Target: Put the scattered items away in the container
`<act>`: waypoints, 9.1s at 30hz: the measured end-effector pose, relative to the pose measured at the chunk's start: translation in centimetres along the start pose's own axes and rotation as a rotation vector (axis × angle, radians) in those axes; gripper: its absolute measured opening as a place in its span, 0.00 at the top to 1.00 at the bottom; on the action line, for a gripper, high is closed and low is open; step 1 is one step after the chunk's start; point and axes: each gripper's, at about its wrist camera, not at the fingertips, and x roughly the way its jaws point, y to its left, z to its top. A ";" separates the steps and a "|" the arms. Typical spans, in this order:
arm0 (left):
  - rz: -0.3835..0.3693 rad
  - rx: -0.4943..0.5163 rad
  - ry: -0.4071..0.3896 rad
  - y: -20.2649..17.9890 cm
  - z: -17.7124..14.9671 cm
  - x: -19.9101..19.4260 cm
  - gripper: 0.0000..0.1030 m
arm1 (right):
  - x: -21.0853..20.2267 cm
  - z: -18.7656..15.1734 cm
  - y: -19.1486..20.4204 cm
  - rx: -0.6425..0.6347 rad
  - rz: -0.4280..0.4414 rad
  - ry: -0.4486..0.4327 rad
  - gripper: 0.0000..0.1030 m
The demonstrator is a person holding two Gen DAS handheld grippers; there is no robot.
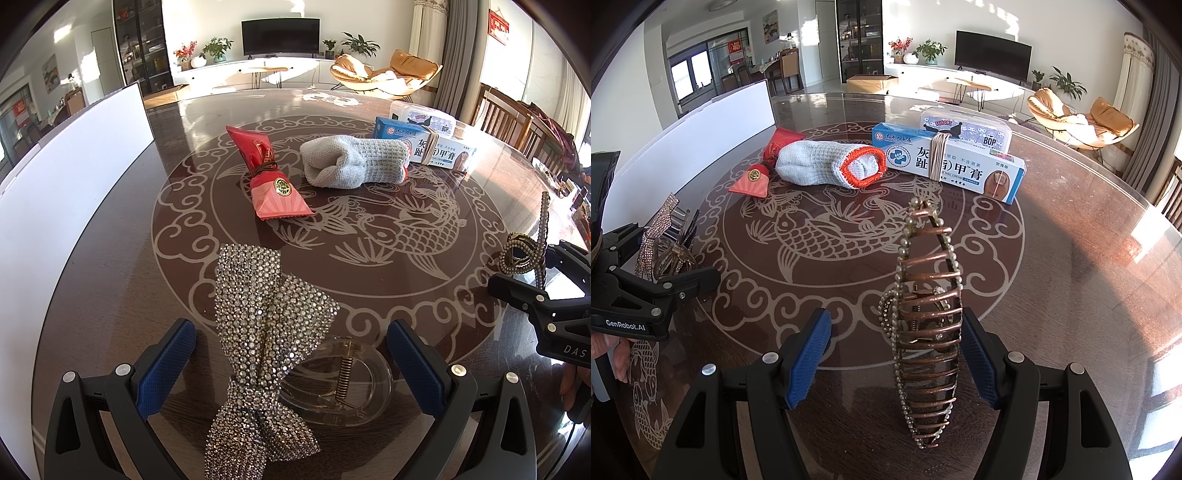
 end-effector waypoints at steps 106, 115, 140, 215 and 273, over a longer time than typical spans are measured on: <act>0.141 -0.646 0.059 40.3 5.2 -7.4 0.26 | 10.3 29.6 28.0 -0.144 0.483 -0.092 0.35; -0.069 -0.272 -0.084 20.1 3.8 -16.6 0.00 | -0.1 10.1 13.0 -0.077 0.254 -0.158 0.35; -0.007 0.012 -0.001 -3.2 -2.3 -0.8 0.00 | -2.6 -3.2 -0.9 0.108 -0.098 -0.001 0.32; -0.026 0.039 0.001 -1.2 -2.3 -0.8 0.00 | -1.4 -1.7 -0.4 0.108 -0.092 0.001 0.30; -0.189 -0.067 0.094 -0.4 1.7 0.1 0.00 | -1.2 -1.1 -0.4 -0.164 0.100 -0.014 0.59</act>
